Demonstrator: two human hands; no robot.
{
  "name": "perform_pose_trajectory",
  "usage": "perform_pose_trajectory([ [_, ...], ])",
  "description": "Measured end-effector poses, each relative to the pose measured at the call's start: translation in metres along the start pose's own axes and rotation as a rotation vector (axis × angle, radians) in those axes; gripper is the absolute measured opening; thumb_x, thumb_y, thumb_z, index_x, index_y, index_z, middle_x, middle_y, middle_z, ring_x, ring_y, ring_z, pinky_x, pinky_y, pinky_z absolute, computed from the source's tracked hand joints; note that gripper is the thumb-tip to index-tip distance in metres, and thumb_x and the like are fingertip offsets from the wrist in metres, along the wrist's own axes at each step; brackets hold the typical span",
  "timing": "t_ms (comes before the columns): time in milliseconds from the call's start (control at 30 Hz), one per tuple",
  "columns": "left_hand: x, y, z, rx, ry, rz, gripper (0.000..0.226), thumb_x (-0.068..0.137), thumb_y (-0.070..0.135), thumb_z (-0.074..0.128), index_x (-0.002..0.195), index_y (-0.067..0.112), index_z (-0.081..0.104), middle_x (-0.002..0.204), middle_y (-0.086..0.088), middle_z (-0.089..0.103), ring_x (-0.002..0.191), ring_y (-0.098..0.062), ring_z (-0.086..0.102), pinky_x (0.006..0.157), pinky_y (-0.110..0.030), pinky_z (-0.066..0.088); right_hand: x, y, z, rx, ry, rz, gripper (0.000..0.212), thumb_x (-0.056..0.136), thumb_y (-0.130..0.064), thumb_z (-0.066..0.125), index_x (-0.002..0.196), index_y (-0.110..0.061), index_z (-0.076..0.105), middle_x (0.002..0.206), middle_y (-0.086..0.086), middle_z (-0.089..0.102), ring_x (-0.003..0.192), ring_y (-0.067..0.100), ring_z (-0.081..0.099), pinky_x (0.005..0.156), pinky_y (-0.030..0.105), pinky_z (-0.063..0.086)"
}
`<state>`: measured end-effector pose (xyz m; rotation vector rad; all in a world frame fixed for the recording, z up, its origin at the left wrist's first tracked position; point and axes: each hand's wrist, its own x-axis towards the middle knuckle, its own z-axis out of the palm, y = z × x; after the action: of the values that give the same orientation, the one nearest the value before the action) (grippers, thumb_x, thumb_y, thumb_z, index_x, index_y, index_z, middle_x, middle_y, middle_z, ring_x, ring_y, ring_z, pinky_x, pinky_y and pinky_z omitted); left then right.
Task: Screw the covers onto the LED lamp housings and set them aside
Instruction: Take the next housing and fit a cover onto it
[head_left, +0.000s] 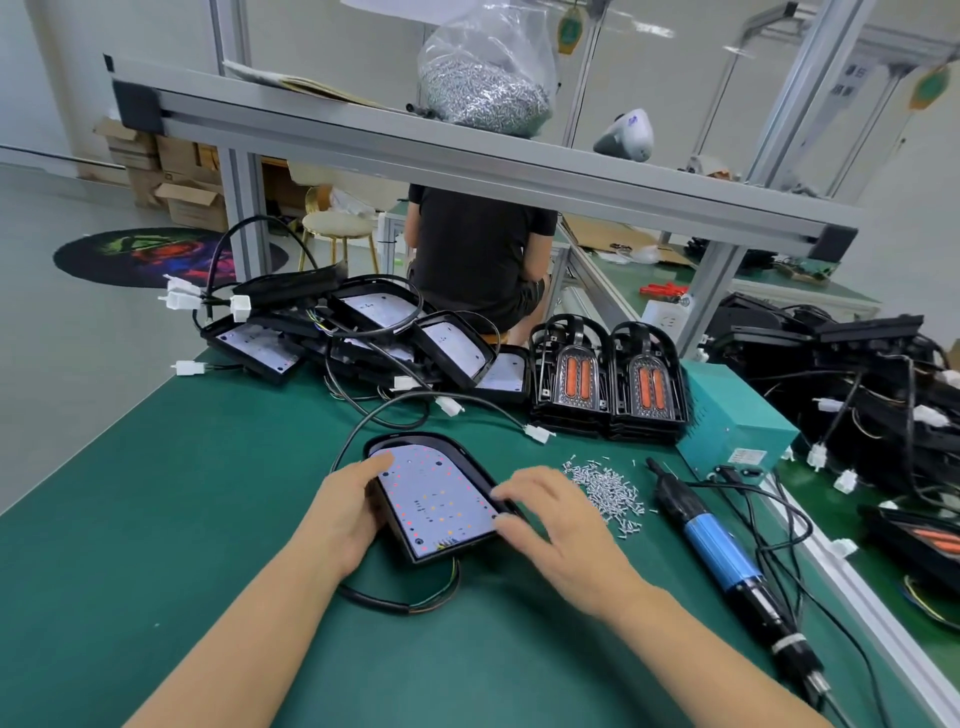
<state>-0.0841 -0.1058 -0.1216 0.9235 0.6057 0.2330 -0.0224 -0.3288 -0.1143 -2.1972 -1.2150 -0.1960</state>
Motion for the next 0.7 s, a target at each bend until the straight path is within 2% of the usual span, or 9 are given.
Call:
perform_pose_trajectory([
  [100, -0.003, -0.002, -0.002, 0.003, -0.016, 0.03, 0.036, 0.096, 0.01, 0.047, 0.126, -0.009, 0.052, 0.122, -0.023, 0.061, 0.113, -0.035, 0.058, 0.099, -0.045, 0.044, 0.025, 0.024, -0.004, 0.003, 0.115, 0.283, 0.029, 0.096, -0.025, 0.06, 0.123, -0.015, 0.061, 0.122, -0.001, 0.051, 0.12, 0.015, 0.046, 0.103, 0.026, 0.033],
  [200, -0.005, -0.003, -0.005, -0.018, -0.027, 0.04, 0.036, 0.096, 0.012, 0.048, 0.126, -0.009, 0.051, 0.12, -0.021, 0.063, 0.112, -0.033, 0.059, 0.095, -0.044, 0.046, 0.056, 0.039, -0.015, 0.284, 0.173, 0.661, 0.043, 0.096, -0.026, 0.058, 0.138, -0.019, 0.049, 0.135, 0.005, 0.047, 0.121, 0.022, 0.047, 0.097, 0.03, 0.037],
  [267, -0.006, -0.003, -0.007, -0.034, -0.036, 0.04, 0.037, 0.096, 0.012, 0.048, 0.127, -0.009, 0.05, 0.119, -0.02, 0.064, 0.113, -0.033, 0.059, 0.093, -0.043, 0.047, 0.072, 0.047, -0.02, 0.432, 0.194, 0.804, 0.049, 0.098, -0.027, 0.054, 0.145, -0.023, 0.041, 0.146, 0.009, 0.041, 0.12, 0.025, 0.047, 0.096, 0.036, 0.039],
  [333, -0.008, -0.003, -0.008, -0.045, -0.047, 0.038, 0.037, 0.096, 0.012, 0.048, 0.127, -0.009, 0.05, 0.119, -0.02, 0.064, 0.111, -0.032, 0.06, 0.089, -0.042, 0.048, 0.083, 0.054, -0.021, 0.318, 0.198, 0.835, 0.052, 0.098, -0.024, 0.052, 0.147, -0.022, 0.037, 0.15, 0.011, 0.035, 0.119, 0.027, 0.045, 0.094, 0.038, 0.039],
  [400, -0.009, -0.004, -0.008, -0.058, -0.055, 0.038, 0.037, 0.096, 0.012, 0.047, 0.127, -0.008, 0.05, 0.12, -0.02, 0.063, 0.109, -0.032, 0.06, 0.088, -0.042, 0.048, 0.092, 0.058, -0.023, 0.054, 0.178, 0.831, 0.053, 0.097, -0.024, 0.052, 0.148, -0.023, 0.037, 0.152, 0.013, 0.03, 0.132, 0.031, 0.034, 0.103, 0.042, 0.035],
  [467, -0.009, -0.004, -0.008, -0.065, -0.062, 0.039, 0.037, 0.097, 0.012, 0.047, 0.127, -0.008, 0.051, 0.119, -0.02, 0.064, 0.107, -0.031, 0.062, 0.086, -0.041, 0.049, 0.099, 0.061, -0.026, -0.196, 0.09, 0.795, 0.054, 0.096, -0.026, 0.053, 0.147, -0.025, 0.036, 0.155, 0.013, 0.024, 0.141, 0.033, 0.023, 0.11, 0.044, 0.027],
  [533, -0.009, -0.005, -0.01, -0.073, -0.073, 0.039, 0.035, 0.097, 0.013, 0.046, 0.125, -0.007, 0.052, 0.117, -0.019, 0.065, 0.102, -0.029, 0.064, 0.082, -0.039, 0.05, 0.104, 0.065, -0.028, -0.363, -0.019, 0.761, 0.058, 0.095, -0.023, 0.055, 0.148, -0.026, 0.033, 0.157, 0.015, 0.02, 0.142, 0.034, 0.02, 0.113, 0.044, 0.023],
  [633, -0.007, -0.005, -0.011, -0.084, -0.085, 0.04, 0.031, 0.097, 0.013, 0.047, 0.12, -0.005, 0.056, 0.11, -0.016, 0.069, 0.094, -0.025, 0.068, 0.077, -0.038, 0.05, 0.106, 0.072, -0.03, -0.517, -0.072, 0.754, 0.065, 0.09, -0.013, 0.06, 0.146, -0.021, 0.028, 0.15, 0.017, 0.03, 0.135, 0.035, 0.03, 0.108, 0.043, 0.03],
  [700, -0.007, -0.005, -0.011, -0.09, -0.094, 0.043, 0.028, 0.097, 0.014, 0.047, 0.116, -0.004, 0.058, 0.104, -0.014, 0.071, 0.088, -0.022, 0.071, 0.075, -0.037, 0.05, 0.105, 0.076, -0.03, -0.58, -0.064, 0.757, 0.059, 0.09, -0.009, 0.06, 0.14, -0.015, 0.032, 0.139, 0.018, 0.043, 0.126, 0.035, 0.042, 0.098, 0.041, 0.039],
])
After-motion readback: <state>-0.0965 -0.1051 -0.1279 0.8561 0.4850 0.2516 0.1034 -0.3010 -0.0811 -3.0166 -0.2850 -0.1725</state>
